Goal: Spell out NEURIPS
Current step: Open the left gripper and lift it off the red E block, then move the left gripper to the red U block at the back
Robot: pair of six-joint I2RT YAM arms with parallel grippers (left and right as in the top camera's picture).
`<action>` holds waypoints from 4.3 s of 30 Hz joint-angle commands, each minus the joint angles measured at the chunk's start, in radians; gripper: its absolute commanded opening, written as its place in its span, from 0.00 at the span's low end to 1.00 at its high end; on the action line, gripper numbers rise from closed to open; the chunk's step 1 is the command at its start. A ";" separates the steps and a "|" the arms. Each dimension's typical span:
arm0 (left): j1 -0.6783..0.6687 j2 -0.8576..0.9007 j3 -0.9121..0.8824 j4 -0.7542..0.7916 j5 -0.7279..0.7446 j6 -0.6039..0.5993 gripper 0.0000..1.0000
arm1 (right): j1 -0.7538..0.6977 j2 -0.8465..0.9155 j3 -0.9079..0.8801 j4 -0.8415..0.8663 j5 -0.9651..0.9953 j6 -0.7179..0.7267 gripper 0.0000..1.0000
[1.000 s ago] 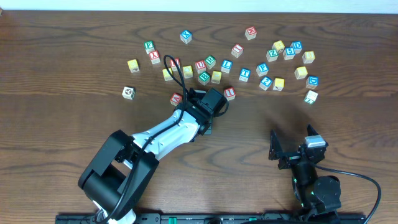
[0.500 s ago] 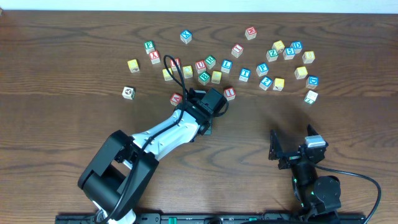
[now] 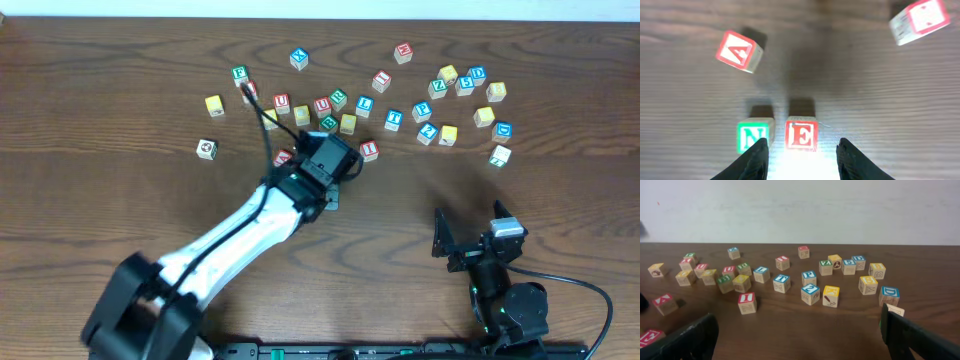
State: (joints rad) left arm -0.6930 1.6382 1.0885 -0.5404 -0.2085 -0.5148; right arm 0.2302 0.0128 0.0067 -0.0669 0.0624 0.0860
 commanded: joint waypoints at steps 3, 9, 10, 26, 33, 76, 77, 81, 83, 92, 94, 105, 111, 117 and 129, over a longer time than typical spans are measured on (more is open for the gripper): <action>0.002 -0.169 -0.003 -0.068 -0.010 0.037 0.44 | -0.008 0.001 -0.001 -0.004 -0.002 -0.013 0.99; 0.002 -0.273 -0.004 -0.109 -0.010 0.048 0.49 | -0.008 0.001 -0.001 -0.004 -0.002 -0.013 0.99; 0.002 -0.280 -0.004 -0.111 -0.010 0.048 0.49 | -0.008 0.001 -0.001 -0.004 -0.002 -0.013 0.99; 0.002 -0.294 -0.004 -0.114 -0.010 0.051 0.54 | -0.008 0.001 -0.001 -0.004 -0.002 -0.013 0.99; 0.002 -0.294 -0.004 -0.114 -0.010 0.051 0.54 | -0.008 0.001 -0.001 -0.004 -0.002 -0.013 0.99; 0.290 0.182 0.477 -0.284 0.254 0.088 0.80 | -0.008 0.001 -0.001 -0.004 -0.002 -0.013 0.99; 0.293 0.207 0.506 -0.294 0.255 0.089 0.80 | -0.008 0.001 -0.001 -0.004 -0.002 -0.013 0.99; 0.327 0.373 0.724 -0.385 0.280 0.093 0.84 | -0.008 0.001 -0.001 -0.004 -0.002 -0.013 0.99; 0.341 0.425 0.797 -0.420 0.280 0.104 0.85 | -0.008 0.001 -0.001 -0.004 -0.002 -0.013 0.99; 0.420 0.548 0.940 -0.463 0.280 0.131 0.85 | -0.008 0.001 -0.001 -0.004 -0.002 -0.013 0.99; 0.430 0.550 0.940 -0.457 0.280 0.145 0.85 | -0.008 0.001 -0.001 -0.004 -0.002 -0.013 0.99; 0.435 0.595 0.940 -0.373 0.276 0.168 0.85 | -0.008 0.001 -0.001 -0.004 -0.002 -0.013 0.99; 0.434 0.665 0.940 -0.354 0.281 0.208 0.86 | -0.008 0.001 -0.001 -0.004 -0.002 -0.013 0.99; 0.432 0.710 0.939 -0.316 0.284 0.208 0.86 | -0.008 0.001 -0.001 -0.004 -0.002 -0.013 0.99; 0.432 0.711 0.939 -0.251 0.270 0.227 0.86 | -0.008 0.001 -0.001 -0.004 -0.002 -0.013 0.99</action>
State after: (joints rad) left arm -0.2600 2.3516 2.0075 -0.7994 0.0757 -0.3088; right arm 0.2302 0.0139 0.0067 -0.0669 0.0624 0.0860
